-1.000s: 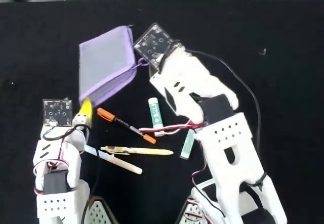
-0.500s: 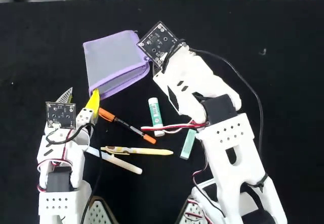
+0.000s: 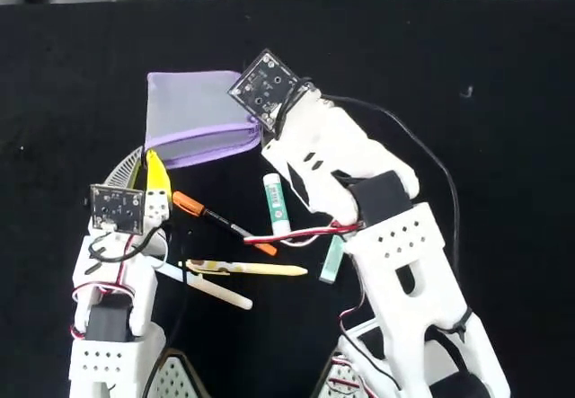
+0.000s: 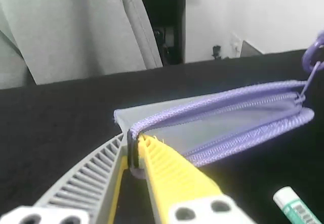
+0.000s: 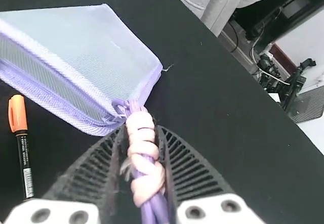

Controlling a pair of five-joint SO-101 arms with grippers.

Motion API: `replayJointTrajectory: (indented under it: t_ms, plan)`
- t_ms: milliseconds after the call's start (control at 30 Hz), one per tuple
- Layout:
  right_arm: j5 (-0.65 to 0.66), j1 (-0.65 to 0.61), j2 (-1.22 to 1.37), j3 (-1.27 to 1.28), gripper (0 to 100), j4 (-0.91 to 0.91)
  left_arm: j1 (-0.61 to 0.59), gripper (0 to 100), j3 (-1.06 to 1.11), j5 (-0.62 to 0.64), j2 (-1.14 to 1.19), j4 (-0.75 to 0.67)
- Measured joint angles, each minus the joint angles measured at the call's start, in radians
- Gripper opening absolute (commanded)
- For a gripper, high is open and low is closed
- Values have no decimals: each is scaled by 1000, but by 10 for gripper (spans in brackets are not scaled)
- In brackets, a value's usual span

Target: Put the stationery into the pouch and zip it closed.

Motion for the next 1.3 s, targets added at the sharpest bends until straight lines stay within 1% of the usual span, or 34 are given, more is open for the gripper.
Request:
replayJointTrajectory:
  t_ms: [100, 233, 267, 400, 467, 600, 700, 900, 1067, 1167, 1300]
  plan:
    - [0, 0, 0, 0, 12, 0, 0, 29, 0, 0, 0, -17]
    - [0, 0, 0, 0, 11, 0, 0, 32, 0, 0, 0, 0]
    - [0, 0, 0, 0, 11, 0, 0, 45, 0, 0, 0, 12]
    - [0, 0, 0, 0, 11, 0, 0, 166, 0, 0, 0, 44]
    - [0, 0, 0, 0, 11, 0, 0, 198, 0, 0, 0, 63]
    - [0, 0, 0, 0, 11, 0, 0, 202, 0, 66, 0, 92]
    - [0, 0, 0, 0, 11, 0, 0, 202, 0, 83, 0, 95]
    - [0, 0, 0, 0, 11, 0, 0, 202, 0, 91, 0, 95]
    - [0, 0, 0, 0, 11, 0, -40, 202, 0, 92, 0, 95]
    - [0, 0, 0, 0, 11, 0, -43, 202, 0, 92, 3, 95]
    - [0, -3, 0, 0, 11, 0, -44, 202, -28, 92, 87, 95]
